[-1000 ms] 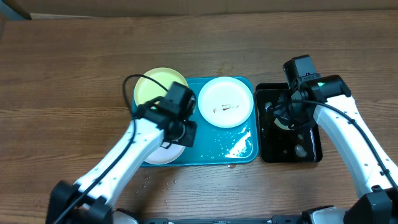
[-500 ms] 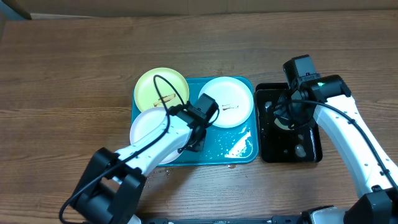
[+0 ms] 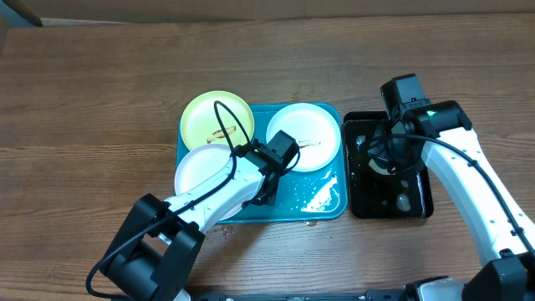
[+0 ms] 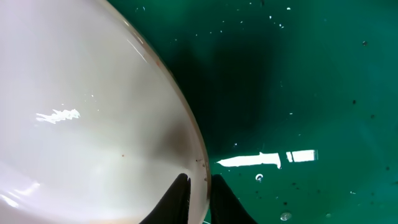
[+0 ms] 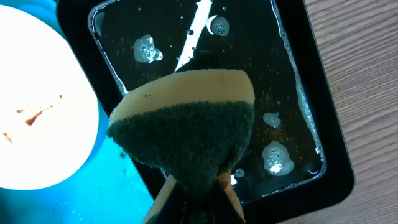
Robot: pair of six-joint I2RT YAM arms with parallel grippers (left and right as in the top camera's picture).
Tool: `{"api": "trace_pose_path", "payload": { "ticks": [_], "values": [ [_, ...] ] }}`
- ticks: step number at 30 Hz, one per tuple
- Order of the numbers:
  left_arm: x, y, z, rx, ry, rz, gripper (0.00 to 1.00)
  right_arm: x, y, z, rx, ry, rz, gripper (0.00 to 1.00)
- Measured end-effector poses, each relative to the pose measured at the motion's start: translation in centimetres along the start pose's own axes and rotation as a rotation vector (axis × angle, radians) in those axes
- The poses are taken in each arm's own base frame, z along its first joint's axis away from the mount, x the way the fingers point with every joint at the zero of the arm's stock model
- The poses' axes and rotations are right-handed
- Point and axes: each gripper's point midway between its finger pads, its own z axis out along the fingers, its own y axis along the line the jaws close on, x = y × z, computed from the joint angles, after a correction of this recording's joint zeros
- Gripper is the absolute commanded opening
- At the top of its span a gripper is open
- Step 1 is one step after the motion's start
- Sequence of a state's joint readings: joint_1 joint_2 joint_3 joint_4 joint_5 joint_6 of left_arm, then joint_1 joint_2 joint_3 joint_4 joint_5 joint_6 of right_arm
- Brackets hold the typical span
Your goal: Clean dirty plates on tray and stack at the side
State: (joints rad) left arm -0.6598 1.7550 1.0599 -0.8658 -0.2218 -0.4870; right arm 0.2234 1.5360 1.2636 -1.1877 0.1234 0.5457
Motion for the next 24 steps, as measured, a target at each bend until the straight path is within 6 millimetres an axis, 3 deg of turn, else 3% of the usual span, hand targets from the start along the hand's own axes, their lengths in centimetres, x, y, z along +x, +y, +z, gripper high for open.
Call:
{"api": "trace_pose_path", "payload": {
  "ticks": [24],
  "values": [
    [0.06,-0.01,0.21,0.001,-0.003,-0.013,0.20,0.02,-0.04,0.00,0.001,0.001,0.000,0.04]
  ]
}}
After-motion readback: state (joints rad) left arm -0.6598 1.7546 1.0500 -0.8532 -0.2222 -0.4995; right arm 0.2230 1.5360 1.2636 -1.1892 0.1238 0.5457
